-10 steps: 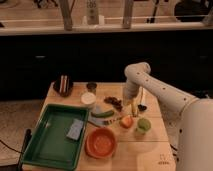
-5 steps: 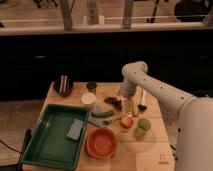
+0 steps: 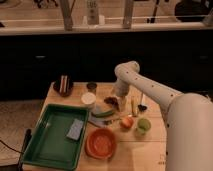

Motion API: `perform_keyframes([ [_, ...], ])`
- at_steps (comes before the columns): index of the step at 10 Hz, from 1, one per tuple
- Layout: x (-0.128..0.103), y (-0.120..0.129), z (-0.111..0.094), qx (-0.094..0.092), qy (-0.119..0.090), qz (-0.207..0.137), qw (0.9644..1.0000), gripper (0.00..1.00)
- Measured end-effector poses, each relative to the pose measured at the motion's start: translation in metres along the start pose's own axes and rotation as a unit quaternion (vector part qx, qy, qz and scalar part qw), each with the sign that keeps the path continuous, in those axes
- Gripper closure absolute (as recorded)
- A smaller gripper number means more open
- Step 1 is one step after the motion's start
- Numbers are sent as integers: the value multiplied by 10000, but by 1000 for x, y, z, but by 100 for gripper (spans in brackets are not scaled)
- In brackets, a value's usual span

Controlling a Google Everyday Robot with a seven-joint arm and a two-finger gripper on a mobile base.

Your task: Place grapes in red bowl

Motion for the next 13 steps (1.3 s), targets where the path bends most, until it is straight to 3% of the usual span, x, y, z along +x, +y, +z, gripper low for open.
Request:
perform_keyframes([
  [3, 3, -8, 23, 47, 56, 277, 9996, 22],
  [5, 5, -11, 42, -53, 76, 398, 9992, 36],
  [7, 12, -9, 56, -216, 56, 560, 9982, 59],
  [11, 11, -9, 51, -217, 89, 522, 9984, 97],
  [13, 11, -6, 49, -264, 91, 518, 9983, 100],
])
